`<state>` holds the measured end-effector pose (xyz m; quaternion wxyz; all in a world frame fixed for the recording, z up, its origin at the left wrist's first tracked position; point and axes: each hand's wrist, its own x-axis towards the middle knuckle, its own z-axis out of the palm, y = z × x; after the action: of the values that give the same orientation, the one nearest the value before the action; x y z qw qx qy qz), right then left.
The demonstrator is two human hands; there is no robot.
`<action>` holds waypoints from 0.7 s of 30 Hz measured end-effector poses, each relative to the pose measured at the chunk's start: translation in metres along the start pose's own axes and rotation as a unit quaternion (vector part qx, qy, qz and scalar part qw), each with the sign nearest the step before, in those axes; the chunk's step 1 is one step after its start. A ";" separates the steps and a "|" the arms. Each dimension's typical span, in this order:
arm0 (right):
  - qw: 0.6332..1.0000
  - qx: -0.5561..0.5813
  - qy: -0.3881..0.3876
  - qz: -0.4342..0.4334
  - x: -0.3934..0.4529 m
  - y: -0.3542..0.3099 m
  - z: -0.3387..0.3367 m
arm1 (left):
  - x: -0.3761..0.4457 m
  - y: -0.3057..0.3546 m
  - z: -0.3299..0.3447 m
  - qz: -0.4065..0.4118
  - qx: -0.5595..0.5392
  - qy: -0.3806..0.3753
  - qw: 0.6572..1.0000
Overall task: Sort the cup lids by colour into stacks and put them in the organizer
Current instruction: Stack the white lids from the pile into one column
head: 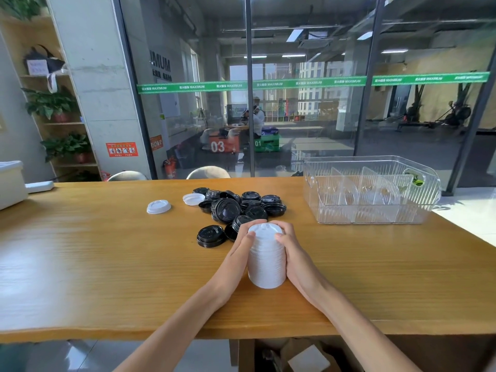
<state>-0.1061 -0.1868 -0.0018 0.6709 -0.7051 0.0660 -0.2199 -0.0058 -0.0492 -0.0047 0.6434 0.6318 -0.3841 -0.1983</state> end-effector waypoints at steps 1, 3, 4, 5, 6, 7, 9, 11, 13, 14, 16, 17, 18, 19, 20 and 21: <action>1.000 0.003 0.001 -0.001 -0.001 0.001 0.000 | 0.002 -0.003 -0.001 -0.003 -0.011 -0.005 1.000; 1.000 0.005 0.005 -0.004 -0.001 0.002 0.000 | 0.006 -0.007 -0.004 -0.009 -0.029 -0.011 0.999; 1.000 0.006 0.006 -0.004 -0.001 0.003 0.000 | 0.008 -0.009 -0.005 -0.011 -0.034 -0.012 0.999; 1.000 0.008 0.007 -0.003 0.000 0.004 0.000 | 0.009 -0.011 -0.006 -0.011 -0.037 -0.016 0.999; 1.000 0.009 0.008 -0.002 0.000 0.005 0.000 | 0.010 -0.014 -0.006 -0.012 -0.039 -0.018 0.999; 1.000 0.010 0.009 0.000 0.001 0.006 0.000 | 0.011 -0.016 -0.007 -0.014 -0.039 -0.017 0.999; 1.000 0.010 0.017 0.002 0.003 0.008 0.001 | 0.011 -0.016 -0.008 -0.015 -0.025 -0.006 1.000; 1.000 0.008 0.024 0.004 0.005 0.008 0.002 | 0.011 -0.014 -0.008 -0.018 -0.013 0.004 1.000; 1.000 0.009 0.028 0.005 0.005 0.008 0.003 | 0.009 -0.011 -0.005 -0.024 -0.005 0.006 1.000; 0.999 0.011 0.030 0.004 0.005 0.008 0.003 | 0.009 -0.009 -0.004 -0.026 0.000 0.008 1.000; 0.999 0.020 0.034 -0.002 0.004 0.009 0.005 | 0.006 -0.006 -0.003 -0.027 0.002 0.015 1.000; 0.999 0.025 0.035 -0.007 0.002 0.009 0.005 | 0.005 -0.006 -0.002 -0.028 -0.001 0.016 0.999; 0.999 0.025 0.035 -0.013 0.002 0.007 0.007 | 0.005 -0.006 -0.001 -0.027 -0.007 0.017 0.999; 0.999 0.025 0.037 -0.019 0.003 0.006 0.009 | 0.005 -0.005 -0.001 -0.027 -0.013 0.019 0.999; 0.998 0.026 0.045 -0.024 0.003 0.005 0.011 | 0.004 -0.005 0.001 -0.029 -0.021 0.022 0.999; 0.998 0.028 0.057 -0.029 0.004 0.004 0.012 | 0.003 -0.004 0.002 -0.032 -0.023 0.024 0.999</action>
<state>-0.0970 -0.1775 -0.0051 0.6788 -0.6739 0.0773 -0.2813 -0.0046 -0.0531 -0.0079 0.6606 0.6332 -0.3433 -0.2120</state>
